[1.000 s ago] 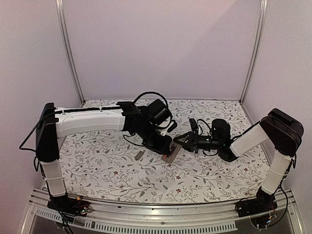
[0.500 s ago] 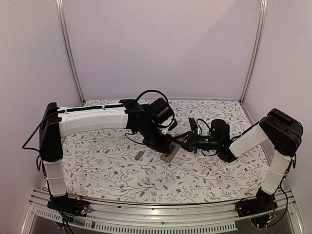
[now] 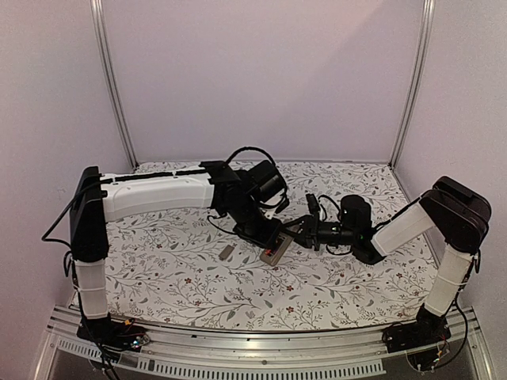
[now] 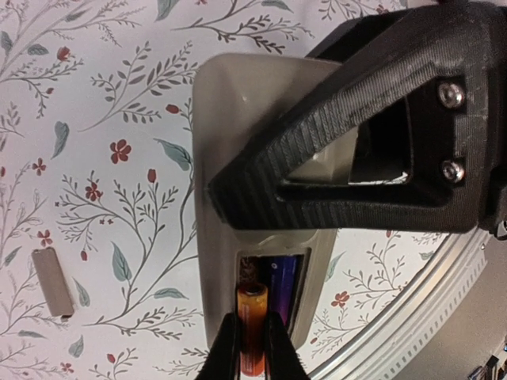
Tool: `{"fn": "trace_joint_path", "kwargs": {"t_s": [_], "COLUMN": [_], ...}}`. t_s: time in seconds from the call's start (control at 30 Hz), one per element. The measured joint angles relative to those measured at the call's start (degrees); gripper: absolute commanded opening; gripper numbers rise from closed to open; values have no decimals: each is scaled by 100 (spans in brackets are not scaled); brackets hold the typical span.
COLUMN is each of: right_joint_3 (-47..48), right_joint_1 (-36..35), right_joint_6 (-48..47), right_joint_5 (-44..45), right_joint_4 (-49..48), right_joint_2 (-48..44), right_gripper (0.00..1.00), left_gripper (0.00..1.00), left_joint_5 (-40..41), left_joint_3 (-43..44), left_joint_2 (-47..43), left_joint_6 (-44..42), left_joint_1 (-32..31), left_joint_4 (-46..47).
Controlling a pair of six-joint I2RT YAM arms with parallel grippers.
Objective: Load the batteries into the remote control
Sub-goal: Place the battery in the battery compartment.
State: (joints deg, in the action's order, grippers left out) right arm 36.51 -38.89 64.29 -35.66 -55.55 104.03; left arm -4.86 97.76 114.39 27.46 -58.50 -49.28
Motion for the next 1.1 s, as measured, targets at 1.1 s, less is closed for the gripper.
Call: {"fn": "trace_joint_path", "kwargs": {"t_s": [1.1], "right_joint_3": [59], "right_joint_1": [-81], "right_joint_6": [-46], "right_joint_5": [52], "right_joint_4": [146], "right_joint_2": [0], "right_gripper": [4], "left_gripper": [16], "left_joint_5": [68], "left_joint_3": [166], "left_joint_2": [107], "left_joint_6": [-57], "left_joint_1": [-59], "left_joint_4": [-109]}}
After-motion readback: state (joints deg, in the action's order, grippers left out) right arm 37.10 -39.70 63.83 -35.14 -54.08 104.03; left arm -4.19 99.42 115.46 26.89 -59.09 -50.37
